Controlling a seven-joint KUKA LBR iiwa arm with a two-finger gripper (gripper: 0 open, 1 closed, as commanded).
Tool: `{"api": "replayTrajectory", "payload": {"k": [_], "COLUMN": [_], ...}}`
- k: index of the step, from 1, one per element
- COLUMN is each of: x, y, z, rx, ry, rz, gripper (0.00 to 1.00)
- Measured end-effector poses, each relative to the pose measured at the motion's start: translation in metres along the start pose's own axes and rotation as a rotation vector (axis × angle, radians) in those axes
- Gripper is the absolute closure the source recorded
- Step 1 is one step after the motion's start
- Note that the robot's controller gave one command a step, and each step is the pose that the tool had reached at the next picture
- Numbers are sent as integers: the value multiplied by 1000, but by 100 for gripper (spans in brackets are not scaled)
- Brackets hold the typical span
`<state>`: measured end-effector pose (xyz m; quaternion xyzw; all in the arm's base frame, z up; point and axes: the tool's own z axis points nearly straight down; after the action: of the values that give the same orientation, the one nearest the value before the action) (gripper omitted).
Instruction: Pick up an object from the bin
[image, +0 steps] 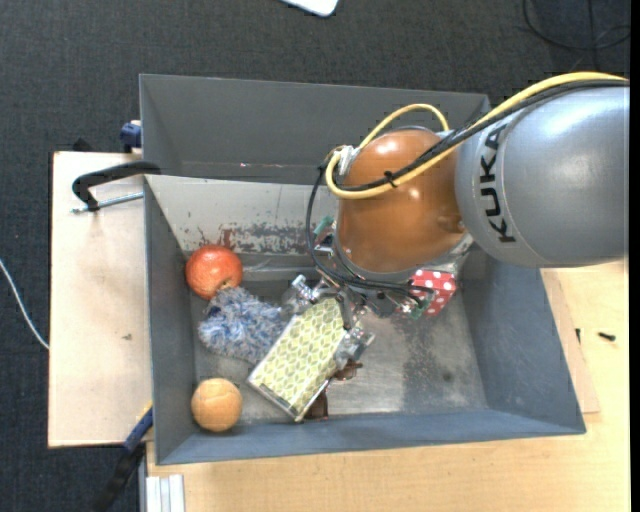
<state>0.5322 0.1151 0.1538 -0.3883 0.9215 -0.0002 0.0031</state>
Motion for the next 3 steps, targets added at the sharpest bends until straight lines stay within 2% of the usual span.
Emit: {"api": "replayTrajectory", "payload": {"k": [1, 2, 3], "x": [-1, -15, -15], "y": [-4, -13, -13], "z": [69, 77, 77], "rx": [3, -6, -6], "ry": [-5, 3, 3], "rz": [-374, -346, -347], "gripper": [0, 100, 100]}}
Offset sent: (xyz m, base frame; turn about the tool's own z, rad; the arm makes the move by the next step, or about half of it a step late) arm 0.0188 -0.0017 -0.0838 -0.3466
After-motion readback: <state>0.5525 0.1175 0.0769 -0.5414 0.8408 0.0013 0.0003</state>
